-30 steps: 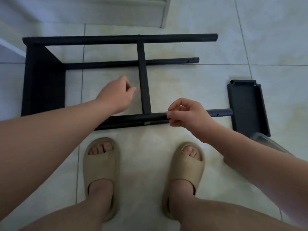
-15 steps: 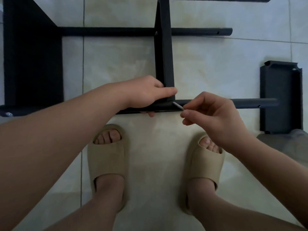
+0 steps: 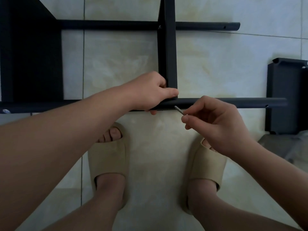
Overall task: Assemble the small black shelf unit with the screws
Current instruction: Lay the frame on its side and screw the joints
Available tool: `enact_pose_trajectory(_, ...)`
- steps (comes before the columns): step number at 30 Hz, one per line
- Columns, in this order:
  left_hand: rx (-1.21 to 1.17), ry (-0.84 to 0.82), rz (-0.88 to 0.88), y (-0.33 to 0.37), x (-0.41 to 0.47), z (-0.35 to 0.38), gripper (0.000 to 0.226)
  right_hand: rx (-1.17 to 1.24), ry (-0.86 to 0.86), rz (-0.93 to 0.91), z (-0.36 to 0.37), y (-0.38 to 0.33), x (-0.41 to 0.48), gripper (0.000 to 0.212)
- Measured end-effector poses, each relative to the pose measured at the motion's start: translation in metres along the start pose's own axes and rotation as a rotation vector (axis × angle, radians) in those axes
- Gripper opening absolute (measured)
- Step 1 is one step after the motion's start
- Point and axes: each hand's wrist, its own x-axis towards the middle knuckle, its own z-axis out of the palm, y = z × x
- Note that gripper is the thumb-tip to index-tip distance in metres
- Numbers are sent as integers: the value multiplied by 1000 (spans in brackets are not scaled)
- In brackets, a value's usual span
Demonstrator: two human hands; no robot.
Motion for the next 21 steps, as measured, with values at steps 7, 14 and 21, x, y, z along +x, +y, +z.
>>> enact_pose_trajectory(7,-28,-18,6,1,0,-1,34,-136,-1,-58,4,4,4,17)
enact_pose_trajectory(14,-51,-29,28,-1,2,-1,34,-184,56,-22,18,8,14,20)
enact_pose_trajectory(21,-86,-15,30,-3,3,0,36,-165,119,8,28,11,19,19)
